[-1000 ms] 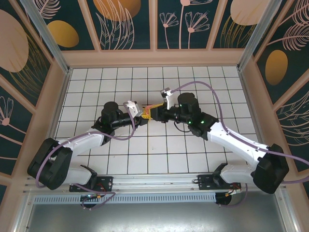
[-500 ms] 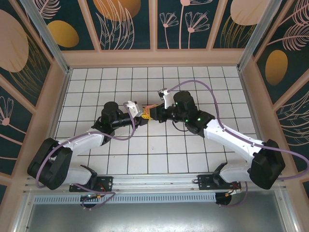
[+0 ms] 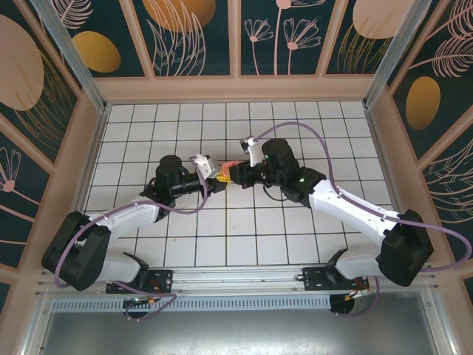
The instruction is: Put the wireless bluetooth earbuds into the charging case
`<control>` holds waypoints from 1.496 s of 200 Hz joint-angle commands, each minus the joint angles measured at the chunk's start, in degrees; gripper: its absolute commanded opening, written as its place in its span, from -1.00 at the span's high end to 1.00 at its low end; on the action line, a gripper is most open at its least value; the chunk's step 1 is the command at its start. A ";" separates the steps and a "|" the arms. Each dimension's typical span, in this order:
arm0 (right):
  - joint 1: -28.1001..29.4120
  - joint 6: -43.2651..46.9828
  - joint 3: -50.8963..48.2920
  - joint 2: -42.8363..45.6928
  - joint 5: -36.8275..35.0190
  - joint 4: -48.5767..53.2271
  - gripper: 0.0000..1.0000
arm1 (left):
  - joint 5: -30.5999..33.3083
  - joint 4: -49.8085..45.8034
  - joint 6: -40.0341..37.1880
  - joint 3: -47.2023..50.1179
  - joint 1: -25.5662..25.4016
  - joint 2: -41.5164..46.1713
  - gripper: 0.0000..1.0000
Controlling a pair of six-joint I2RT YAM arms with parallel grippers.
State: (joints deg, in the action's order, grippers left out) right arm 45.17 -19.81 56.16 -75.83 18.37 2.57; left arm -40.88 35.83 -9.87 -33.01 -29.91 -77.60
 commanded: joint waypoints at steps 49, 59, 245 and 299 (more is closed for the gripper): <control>1.02 2.10 2.16 -0.14 -1.79 1.21 0.53 | -1.91 1.61 -0.67 -1.71 -0.42 1.98 0.58; 0.98 2.46 1.61 1.63 -1.25 -0.38 0.46 | -2.05 1.61 -0.55 -1.70 -0.45 1.77 0.58; -12.82 -6.30 -10.38 8.70 24.11 -21.91 -0.21 | -9.48 9.91 8.59 -1.97 -1.63 -0.36 0.59; -12.82 -8.75 -10.37 6.22 29.24 -26.81 -0.19 | -9.07 9.87 8.81 -1.87 -1.58 -0.21 0.58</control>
State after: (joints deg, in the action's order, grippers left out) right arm 32.64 -26.76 45.32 -69.45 42.85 -18.63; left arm -49.08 43.48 -1.80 -33.45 -31.20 -77.76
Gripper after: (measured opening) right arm 0.604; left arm 0.212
